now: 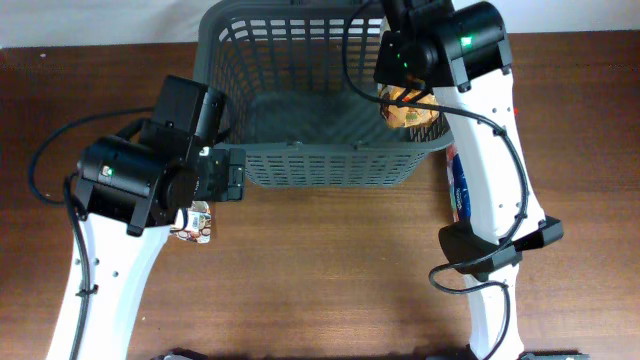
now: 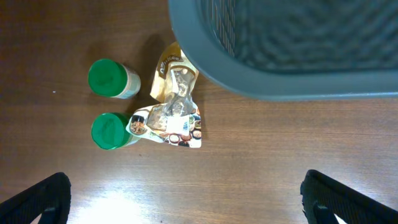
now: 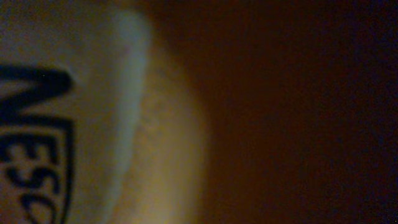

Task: Pack container
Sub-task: 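Carry the brown coffee bag into the basket and release it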

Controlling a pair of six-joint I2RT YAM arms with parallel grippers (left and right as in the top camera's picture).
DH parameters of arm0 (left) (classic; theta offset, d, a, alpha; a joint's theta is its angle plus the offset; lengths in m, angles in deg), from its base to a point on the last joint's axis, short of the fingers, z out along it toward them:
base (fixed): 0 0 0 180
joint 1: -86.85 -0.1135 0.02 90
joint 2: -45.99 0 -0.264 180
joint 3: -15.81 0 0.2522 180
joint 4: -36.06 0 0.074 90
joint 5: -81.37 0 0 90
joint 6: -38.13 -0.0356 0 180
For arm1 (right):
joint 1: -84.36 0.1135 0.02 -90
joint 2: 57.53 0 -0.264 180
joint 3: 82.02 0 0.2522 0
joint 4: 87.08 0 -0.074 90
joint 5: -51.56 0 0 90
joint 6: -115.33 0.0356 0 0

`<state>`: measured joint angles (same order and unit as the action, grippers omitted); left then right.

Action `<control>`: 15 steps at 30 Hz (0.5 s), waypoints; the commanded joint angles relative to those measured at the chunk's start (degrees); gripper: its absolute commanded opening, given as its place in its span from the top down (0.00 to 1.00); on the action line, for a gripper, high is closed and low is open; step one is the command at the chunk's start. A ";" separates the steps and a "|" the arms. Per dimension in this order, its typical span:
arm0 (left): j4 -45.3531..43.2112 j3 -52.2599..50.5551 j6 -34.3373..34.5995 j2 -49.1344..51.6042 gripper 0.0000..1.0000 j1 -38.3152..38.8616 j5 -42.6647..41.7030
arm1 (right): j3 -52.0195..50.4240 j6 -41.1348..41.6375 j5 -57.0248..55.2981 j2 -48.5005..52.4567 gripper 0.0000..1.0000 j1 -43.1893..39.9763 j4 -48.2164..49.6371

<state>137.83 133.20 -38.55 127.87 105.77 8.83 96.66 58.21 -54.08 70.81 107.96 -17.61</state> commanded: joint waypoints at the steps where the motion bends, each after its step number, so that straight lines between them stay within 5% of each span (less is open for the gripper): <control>1: 0.09 0.46 0.35 0.13 0.01 -0.35 0.79 | -3.87 0.63 -2.43 -1.36 0.96 0.13 0.24; 13: 0.09 0.46 0.35 0.13 0.01 -0.35 0.79 | -21.70 0.59 -2.45 -1.31 0.96 -0.11 11.39; 14: 0.09 0.46 0.35 0.13 0.01 -0.35 0.79 | -22.43 0.39 -2.43 -1.31 0.94 -0.15 12.24; 15: 0.09 0.46 0.35 0.13 0.01 -0.35 0.79 | -23.19 0.39 -2.45 -1.31 0.82 -0.22 13.16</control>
<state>137.85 133.20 -38.55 127.92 105.77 8.83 74.72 58.34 -54.02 71.22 107.98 -6.62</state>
